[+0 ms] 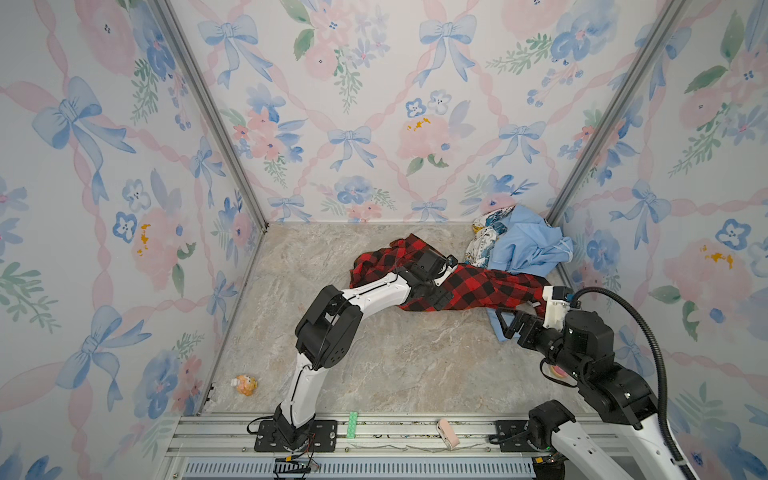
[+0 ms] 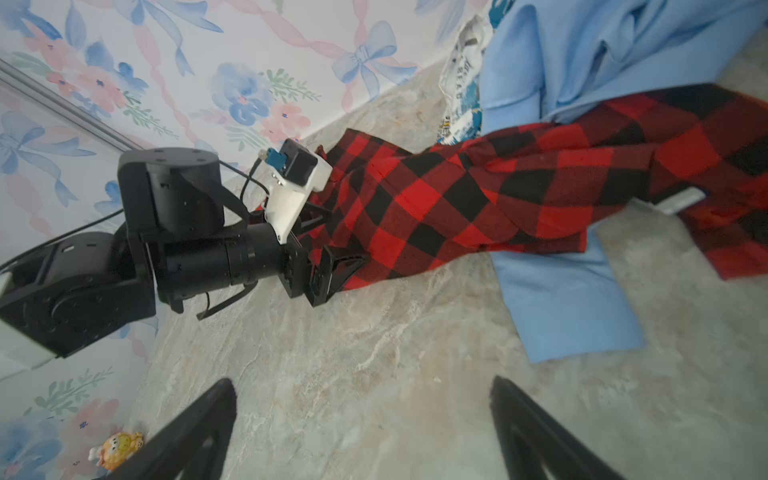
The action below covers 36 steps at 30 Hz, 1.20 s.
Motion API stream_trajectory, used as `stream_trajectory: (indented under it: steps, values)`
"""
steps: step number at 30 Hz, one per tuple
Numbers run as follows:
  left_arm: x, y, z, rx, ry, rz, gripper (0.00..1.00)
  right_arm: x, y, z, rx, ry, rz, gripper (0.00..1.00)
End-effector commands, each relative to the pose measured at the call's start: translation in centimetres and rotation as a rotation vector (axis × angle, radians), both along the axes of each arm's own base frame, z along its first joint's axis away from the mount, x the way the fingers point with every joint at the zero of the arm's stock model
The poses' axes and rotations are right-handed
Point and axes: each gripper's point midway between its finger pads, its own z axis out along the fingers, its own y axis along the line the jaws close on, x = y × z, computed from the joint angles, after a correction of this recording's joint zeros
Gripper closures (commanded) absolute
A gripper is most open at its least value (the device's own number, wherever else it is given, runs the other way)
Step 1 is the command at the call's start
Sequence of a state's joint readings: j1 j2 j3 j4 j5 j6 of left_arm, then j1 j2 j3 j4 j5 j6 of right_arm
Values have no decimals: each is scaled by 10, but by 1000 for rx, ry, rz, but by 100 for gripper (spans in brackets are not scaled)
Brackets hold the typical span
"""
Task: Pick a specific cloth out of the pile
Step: 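Lift the plaid shirt with the left gripper and carry it away from the pile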
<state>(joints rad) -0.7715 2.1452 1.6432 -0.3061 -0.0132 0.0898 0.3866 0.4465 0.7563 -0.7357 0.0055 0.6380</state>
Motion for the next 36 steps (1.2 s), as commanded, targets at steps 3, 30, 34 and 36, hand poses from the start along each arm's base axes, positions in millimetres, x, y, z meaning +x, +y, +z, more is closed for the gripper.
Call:
stream_trajectory:
  steps: [3,30,34,36]
  values:
    - [3,8,-37,113,64,-29,6,-31,-20,-4,-7,16,-49,3]
    - [35,13,385,-420,-657,75,100,-5,-13,-20,-77,54,-39,3]
    - [41,86,484,-555,-922,314,100,-5,-13,-19,-45,63,-59,3]
    - [39,132,517,-643,-1013,434,100,-5,-12,-20,-37,62,-62,3]
